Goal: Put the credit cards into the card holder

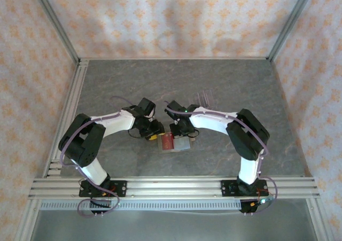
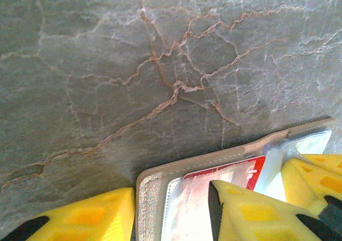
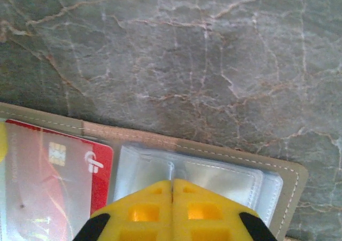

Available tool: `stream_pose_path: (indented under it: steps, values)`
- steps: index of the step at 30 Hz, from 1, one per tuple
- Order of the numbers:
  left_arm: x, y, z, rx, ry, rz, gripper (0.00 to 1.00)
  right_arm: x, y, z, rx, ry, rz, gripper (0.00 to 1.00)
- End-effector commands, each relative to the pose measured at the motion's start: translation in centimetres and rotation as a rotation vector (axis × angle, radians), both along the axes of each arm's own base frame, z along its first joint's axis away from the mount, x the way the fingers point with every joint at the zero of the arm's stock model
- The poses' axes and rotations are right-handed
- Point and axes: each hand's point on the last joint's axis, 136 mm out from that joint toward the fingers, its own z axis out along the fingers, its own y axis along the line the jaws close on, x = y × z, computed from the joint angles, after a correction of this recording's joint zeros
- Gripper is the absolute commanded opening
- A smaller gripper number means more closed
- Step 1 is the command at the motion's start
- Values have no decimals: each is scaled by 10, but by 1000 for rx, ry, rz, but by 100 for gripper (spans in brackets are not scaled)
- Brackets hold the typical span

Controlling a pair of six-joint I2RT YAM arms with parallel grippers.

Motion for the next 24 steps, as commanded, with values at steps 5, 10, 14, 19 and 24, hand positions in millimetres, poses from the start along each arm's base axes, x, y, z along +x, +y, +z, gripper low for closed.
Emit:
stream_pose_path:
  steps: [5,10,14,19,24]
  values:
    - [-10,0,-12,28,9,-22,42,5,20,35,86,-18,19,0]
    - [-14,-3,-21,30,19,-10,42,5,34,51,188,8,4,0]
    - [-15,-9,-22,19,14,-10,42,4,43,54,254,46,-13,0]
    - [-15,-16,-22,6,14,-4,42,2,57,50,346,106,-41,18]
    - [-16,-14,-19,18,9,-6,42,6,63,52,429,139,-80,24]
